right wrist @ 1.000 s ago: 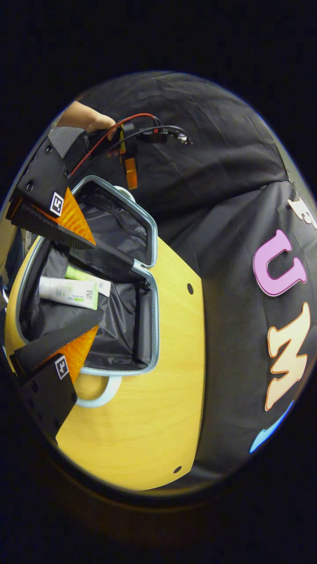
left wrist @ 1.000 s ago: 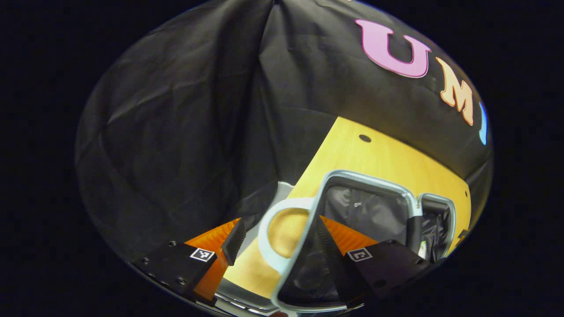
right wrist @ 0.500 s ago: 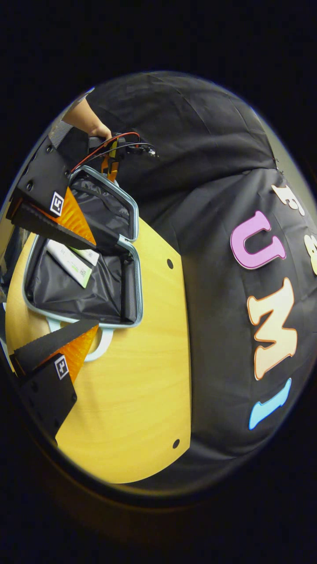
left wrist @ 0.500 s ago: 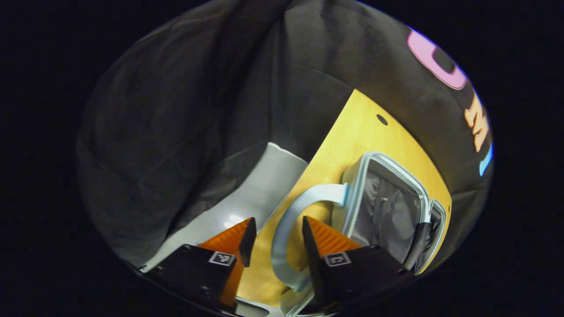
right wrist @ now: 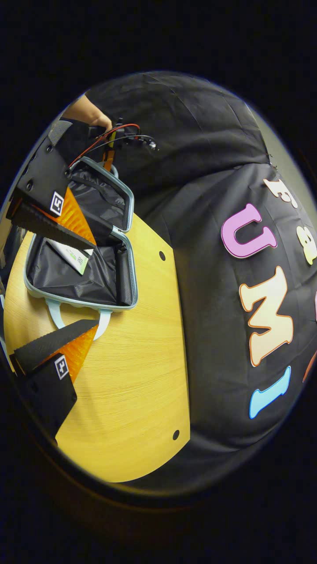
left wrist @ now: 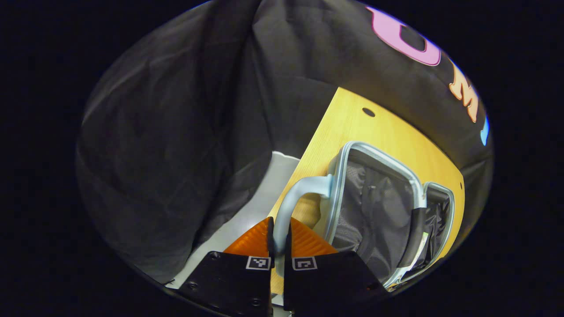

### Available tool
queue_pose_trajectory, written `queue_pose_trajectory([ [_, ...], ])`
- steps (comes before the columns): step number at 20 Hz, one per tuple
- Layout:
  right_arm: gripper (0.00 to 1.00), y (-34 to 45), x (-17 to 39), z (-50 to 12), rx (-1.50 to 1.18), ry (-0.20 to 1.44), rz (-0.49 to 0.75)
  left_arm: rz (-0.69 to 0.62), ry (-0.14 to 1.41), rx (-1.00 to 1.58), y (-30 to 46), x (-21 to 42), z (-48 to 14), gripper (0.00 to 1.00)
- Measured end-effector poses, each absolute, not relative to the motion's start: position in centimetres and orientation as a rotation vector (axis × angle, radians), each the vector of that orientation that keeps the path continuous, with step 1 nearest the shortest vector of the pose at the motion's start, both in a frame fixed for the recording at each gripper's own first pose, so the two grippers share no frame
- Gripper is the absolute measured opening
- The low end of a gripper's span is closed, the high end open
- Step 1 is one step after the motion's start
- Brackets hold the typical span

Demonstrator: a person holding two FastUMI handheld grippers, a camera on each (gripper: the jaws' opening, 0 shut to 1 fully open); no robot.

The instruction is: First open the suitcase, pack the skin care products into it, and then close the suitcase.

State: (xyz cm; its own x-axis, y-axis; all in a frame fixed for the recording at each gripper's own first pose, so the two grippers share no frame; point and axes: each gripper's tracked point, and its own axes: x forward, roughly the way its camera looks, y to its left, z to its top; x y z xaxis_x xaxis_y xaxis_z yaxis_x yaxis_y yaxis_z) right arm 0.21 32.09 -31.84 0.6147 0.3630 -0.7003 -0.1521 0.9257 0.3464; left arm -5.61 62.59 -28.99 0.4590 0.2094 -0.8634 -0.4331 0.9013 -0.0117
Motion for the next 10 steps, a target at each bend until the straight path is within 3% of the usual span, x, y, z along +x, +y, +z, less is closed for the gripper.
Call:
queue_pose_trajectory([
  [10,0.98,27.7,0.1,-30.2,0.246,0.812,0.390,0.348,0.857,-0.069,54.8,-4.5,-17.1,0.03],
])
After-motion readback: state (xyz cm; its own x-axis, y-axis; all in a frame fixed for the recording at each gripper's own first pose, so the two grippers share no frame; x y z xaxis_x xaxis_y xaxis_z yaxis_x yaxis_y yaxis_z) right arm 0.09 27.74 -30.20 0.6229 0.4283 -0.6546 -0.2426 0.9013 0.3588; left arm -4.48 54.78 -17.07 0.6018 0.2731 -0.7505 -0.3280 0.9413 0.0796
